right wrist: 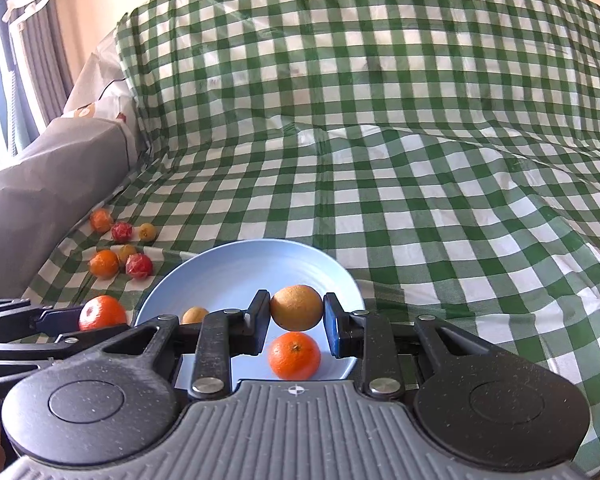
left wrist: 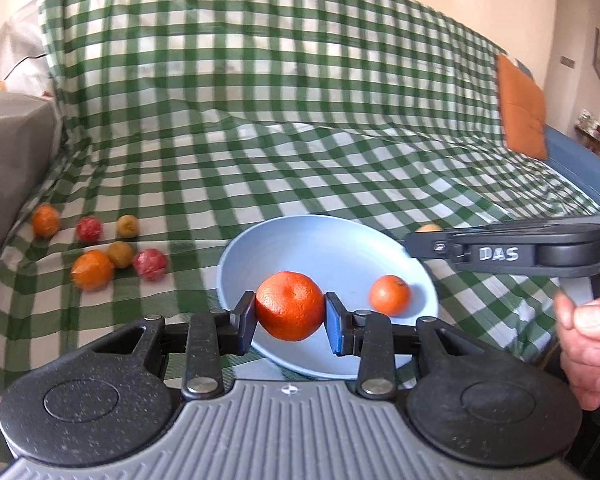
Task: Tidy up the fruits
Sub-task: 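Open the left gripper to drop the orange fruit while the right gripper releases the tan fruit, then move both grippers back toward the fruit cluster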
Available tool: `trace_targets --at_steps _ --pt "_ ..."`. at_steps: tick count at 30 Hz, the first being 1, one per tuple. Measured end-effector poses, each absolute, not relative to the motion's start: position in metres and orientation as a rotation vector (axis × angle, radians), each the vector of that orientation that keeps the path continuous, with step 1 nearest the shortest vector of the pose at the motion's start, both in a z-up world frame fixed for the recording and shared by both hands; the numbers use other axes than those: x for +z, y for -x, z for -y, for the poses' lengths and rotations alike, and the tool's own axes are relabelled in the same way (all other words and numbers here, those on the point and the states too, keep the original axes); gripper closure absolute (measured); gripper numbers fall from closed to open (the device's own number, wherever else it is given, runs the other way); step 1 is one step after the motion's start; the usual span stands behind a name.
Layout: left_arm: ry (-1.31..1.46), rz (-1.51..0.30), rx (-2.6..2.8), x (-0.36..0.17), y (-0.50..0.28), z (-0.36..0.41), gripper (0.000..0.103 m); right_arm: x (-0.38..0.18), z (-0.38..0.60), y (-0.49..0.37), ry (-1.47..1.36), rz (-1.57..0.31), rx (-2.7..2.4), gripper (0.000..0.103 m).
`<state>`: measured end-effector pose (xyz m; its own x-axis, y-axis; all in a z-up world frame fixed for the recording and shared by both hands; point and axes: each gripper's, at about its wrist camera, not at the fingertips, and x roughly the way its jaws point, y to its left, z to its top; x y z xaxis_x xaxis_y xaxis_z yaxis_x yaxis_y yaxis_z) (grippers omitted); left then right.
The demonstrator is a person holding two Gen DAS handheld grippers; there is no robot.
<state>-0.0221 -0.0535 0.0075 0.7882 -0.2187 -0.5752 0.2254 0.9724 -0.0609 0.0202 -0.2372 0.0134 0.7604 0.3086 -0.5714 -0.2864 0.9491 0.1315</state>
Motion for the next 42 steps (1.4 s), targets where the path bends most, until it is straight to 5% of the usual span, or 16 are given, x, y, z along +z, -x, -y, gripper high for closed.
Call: trace_targets --at_steps 9,12,30,35,42 --pt "-0.047 -0.63 -0.301 -0.001 0.021 0.069 0.063 0.011 0.224 -0.019 0.024 -0.638 0.364 0.073" --pt "-0.038 -0.631 -0.3 0.0 0.02 0.067 0.043 0.01 0.223 -0.021 0.023 -0.656 0.364 0.073" --pt "-0.029 -0.665 -0.241 -0.001 0.013 0.056 0.04 0.006 0.223 -0.023 0.048 -0.689 0.333 0.055" --pt "-0.043 -0.668 -0.212 0.0 0.015 0.053 0.031 0.006 0.224 -0.023 0.052 -0.688 0.319 0.054" --pt "-0.087 -0.617 -0.162 0.01 0.025 0.051 0.04 0.008 0.223 -0.022 0.067 -0.678 0.314 0.054"
